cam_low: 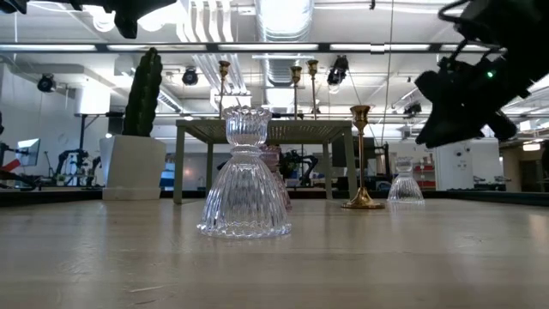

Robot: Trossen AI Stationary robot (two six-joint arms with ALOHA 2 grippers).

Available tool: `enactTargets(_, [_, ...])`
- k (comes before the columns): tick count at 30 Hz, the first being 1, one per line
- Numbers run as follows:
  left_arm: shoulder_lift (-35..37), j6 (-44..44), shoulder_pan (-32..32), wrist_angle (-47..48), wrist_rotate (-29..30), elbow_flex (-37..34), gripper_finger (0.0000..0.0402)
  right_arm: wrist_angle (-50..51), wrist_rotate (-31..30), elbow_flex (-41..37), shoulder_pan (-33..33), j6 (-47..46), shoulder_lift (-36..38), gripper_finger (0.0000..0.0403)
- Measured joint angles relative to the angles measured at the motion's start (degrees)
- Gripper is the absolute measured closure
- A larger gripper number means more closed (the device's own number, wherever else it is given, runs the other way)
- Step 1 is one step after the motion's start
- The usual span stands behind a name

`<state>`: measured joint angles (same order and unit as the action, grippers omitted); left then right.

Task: Pick & Place candle stick holders
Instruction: Put the transparent candle holder on the shelf

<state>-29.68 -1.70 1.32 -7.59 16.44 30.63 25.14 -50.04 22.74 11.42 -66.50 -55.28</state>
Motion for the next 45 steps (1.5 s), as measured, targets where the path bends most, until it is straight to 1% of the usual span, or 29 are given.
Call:
enactTargets(3, [-0.3,1.7,0.0,0.0,0.3,0.0,0.0275,-2.4,0.8,-1.8,-0.1,2.1,0.0,0.0271])
enactTargets(5, [-0.5,2.7,0.0,-0.1,1.0,0.0,0.0275,-6.0,1.3,-3.4,0.0,4.5,0.0,0.0251])
enactTargets(7, [-0.8,3.9,0.0,-0.5,1.8,0.0,0.0275,-10.3,0.5,-5.0,-0.1,8.2,0.0,0.0226])
enactTargets(10, [-1.3,7.2,0.0,-1.6,3.4,0.0,0.0275,-15.4,-2.3,-7.5,-0.1,14.0,0.0,0.0186])
enactTargets(13, [-1.6,12.0,0.0,-3.1,5.4,0.0,0.0275,-18.5,-5.8,-9.4,-0.1,17.4,-0.1,0.0151])
enactTargets(15, [-1.7,13.5,0.0,-4.3,7.1,0.0,0.0275,-19.6,-8.3,-10.7,-0.1,17.4,-0.4,0.0133])
enactTargets(18, [-1.4,11.3,0.0,-4.4,7.6,0.0,0.0275,-21.6,-11.4,-13.1,-0.1,14.8,-1.1,0.0117])
enactTargets(22, [-1.6,9.6,0.0,-4.6,4.4,0.0,0.0275,-22.6,-11.7,-15.3,-0.1,14.0,-2.4,0.011])
enactTargets(25, [-3.0,9.6,0.0,-6.2,4.0,0.0,0.0275,-25.5,-11.7,-16.9,-0.5,14.8,-3.6,0.0114])
enactTargets(28, [-5.1,10.5,0.0,-9.0,4.0,0.0,0.0275,-29.5,-11.7,-18.2,-1.4,15.4,-5.4,0.012])
enactTargets(31, [-6.7,12.4,0.0,-11.3,4.0,0.0,0.0275,-36.8,-11.7,-19.5,-3.1,17.6,-7.5,0.0125])
enactTargets(35, [-8.1,14.4,0.0,-12.0,4.1,0.0,0.0275,-49.1,-10.5,-20.5,-7.0,24.7,-11.4,0.0129])
enactTargets(38, [-8.3,15.6,0.0,-12.4,4.2,0.0,0.0275,-55.6,-7.3,-20.0,-11.5,30.4,-14.9,0.0127])
enactTargets(41, [-8.3,16.8,-0.1,-12.8,4.2,0.0,0.0275,-57.9,-3.8,-17.7,-16.2,34.8,-18.6,0.0125])
enactTargets(45, [-7.9,18.5,-0.1,-13.8,4.5,0.0,0.0275,-57.7,-2.2,-14.5,-20.4,35.2,-23.3,0.0124])
